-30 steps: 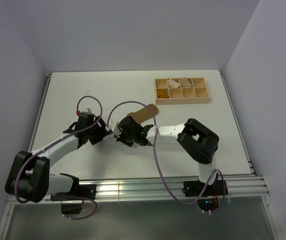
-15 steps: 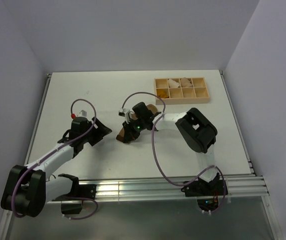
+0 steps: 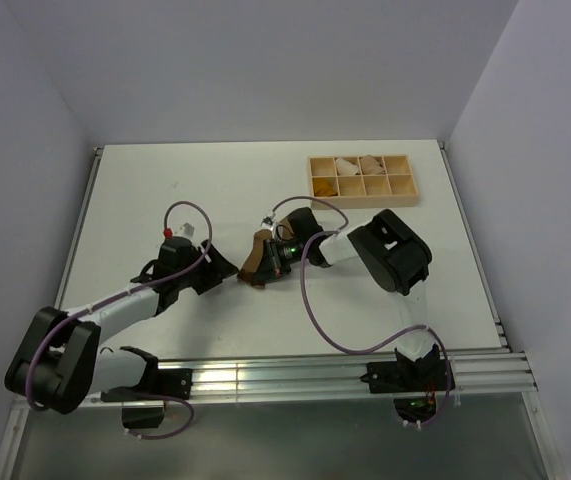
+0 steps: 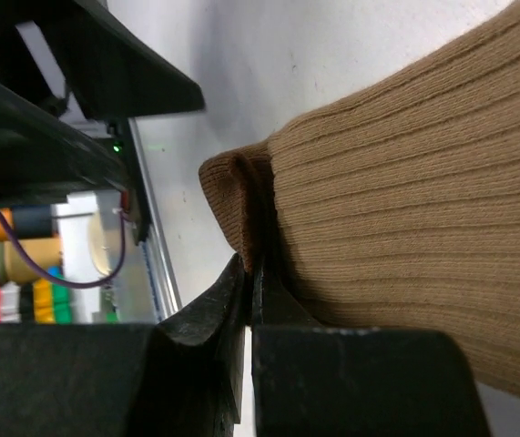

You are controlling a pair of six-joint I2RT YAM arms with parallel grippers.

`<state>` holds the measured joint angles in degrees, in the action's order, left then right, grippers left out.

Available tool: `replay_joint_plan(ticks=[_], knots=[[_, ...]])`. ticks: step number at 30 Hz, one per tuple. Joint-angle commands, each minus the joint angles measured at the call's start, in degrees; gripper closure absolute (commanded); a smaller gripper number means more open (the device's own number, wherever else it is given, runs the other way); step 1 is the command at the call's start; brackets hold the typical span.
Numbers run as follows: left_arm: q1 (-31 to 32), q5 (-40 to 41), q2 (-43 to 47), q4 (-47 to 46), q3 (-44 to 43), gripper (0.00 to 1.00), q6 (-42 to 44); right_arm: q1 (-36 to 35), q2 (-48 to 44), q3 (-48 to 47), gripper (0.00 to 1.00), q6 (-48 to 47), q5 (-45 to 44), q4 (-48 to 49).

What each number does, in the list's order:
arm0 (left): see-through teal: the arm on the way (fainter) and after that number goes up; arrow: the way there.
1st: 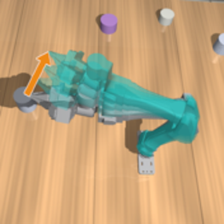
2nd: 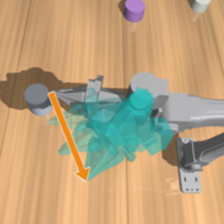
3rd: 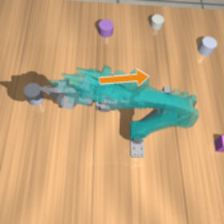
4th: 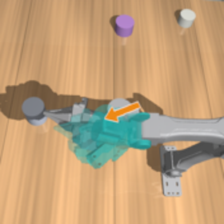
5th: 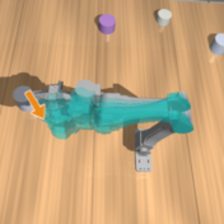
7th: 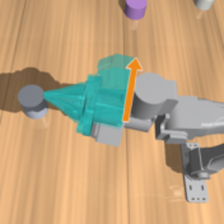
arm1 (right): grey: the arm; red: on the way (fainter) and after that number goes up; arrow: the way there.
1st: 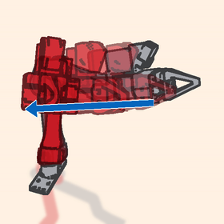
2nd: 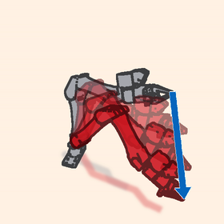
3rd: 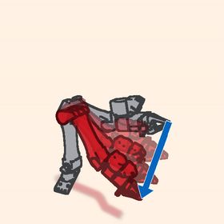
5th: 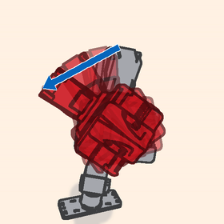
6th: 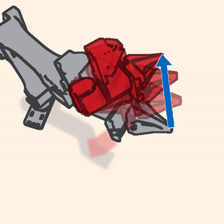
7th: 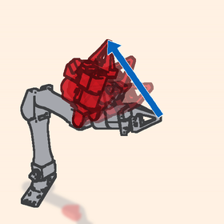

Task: Roll the socks
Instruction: Roll the sock at the center of the board.

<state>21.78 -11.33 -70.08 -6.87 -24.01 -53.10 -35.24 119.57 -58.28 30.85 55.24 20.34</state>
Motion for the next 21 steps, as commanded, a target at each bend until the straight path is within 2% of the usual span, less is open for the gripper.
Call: replay_joint_plan(ticks=[1,8,16,21], knots=[[1.77,-0.18,-3.03,-3.67,-1.47,0.33,0.28,0.26,2.33,1.94,1.00,8.86,1.36,8.57],[3.79,0.35,-8.40,-7.62,-1.48,0.38,-0.86,0.35,3.57,1.77,1.00,10.02,0.92,8.67],[3.88,2.28,-12.44,-7.19,-2.80,0.45,-0.25,0.35,3.39,1.33,1.00,8.88,0.57,6.91],[3.88,2.63,-13.41,-7.98,-2.18,0.54,-0.42,0.35,3.65,1.33,1.00,8.61,0.57,6.47]])
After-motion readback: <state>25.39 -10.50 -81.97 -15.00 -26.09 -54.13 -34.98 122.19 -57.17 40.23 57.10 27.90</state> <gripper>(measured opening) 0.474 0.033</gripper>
